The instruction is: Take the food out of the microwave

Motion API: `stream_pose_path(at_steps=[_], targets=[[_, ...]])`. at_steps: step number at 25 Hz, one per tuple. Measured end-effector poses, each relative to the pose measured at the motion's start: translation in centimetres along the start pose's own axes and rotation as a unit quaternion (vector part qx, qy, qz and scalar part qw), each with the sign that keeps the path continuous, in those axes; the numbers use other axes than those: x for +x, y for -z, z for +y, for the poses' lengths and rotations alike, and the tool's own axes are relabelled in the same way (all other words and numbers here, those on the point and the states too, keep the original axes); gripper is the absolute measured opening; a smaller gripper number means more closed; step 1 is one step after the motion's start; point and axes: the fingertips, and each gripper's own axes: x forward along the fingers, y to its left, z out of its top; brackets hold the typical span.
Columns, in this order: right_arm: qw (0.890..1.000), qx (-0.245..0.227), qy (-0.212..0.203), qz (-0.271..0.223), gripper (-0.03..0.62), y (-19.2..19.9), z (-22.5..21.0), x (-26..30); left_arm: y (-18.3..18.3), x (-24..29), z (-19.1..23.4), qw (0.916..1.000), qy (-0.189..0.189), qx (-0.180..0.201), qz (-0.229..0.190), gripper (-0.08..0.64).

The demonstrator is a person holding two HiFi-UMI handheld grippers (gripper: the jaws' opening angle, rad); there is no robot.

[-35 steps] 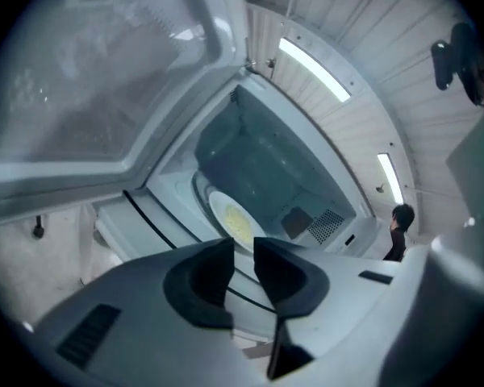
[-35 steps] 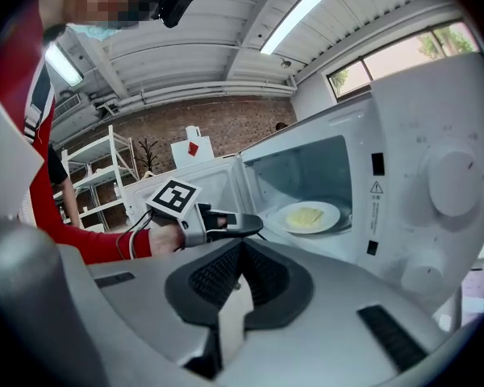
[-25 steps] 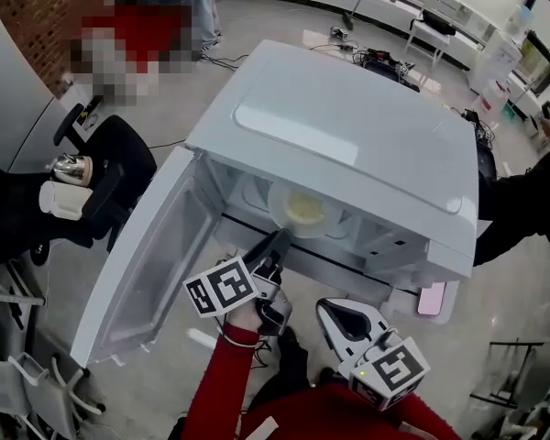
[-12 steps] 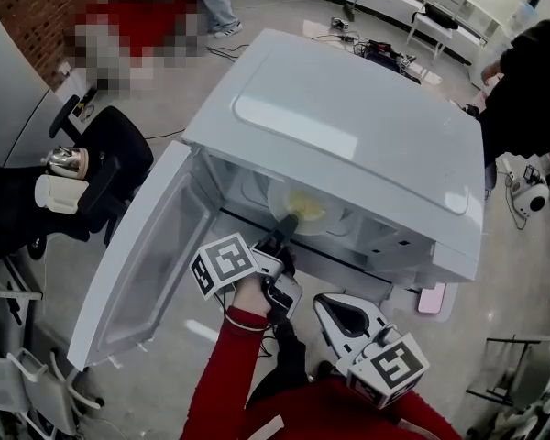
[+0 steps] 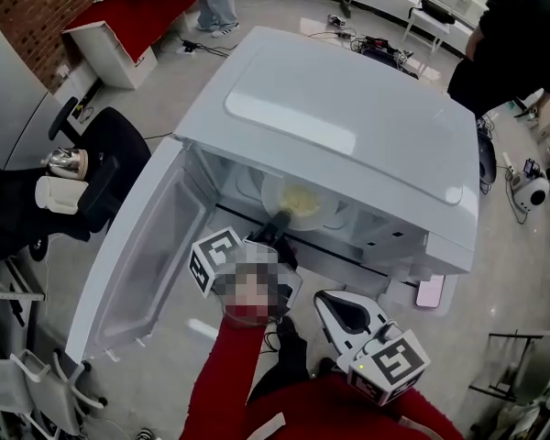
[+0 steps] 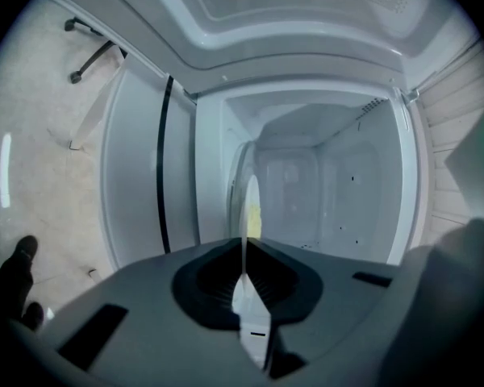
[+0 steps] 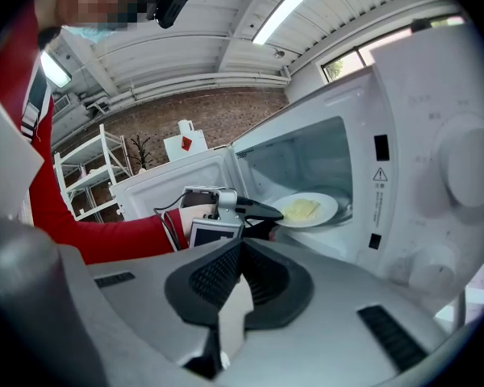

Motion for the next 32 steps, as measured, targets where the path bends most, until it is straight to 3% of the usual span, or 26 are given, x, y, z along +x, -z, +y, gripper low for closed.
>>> stream_pose_path(at_steps=[16,32], targets=[[0.999,0.029,0.006,0.019,0.011,1.1,1.1,-1.3,1.3,-3.7,0.7,0.9998,0.013,0.001,-0.014,0.02],[0.999,0.001,-0.045,0.02,0.011,2.7,3.8,-3.7,3.3,-11.4,0.4,0.9968,0.045,0.013,-0.065,0.02]])
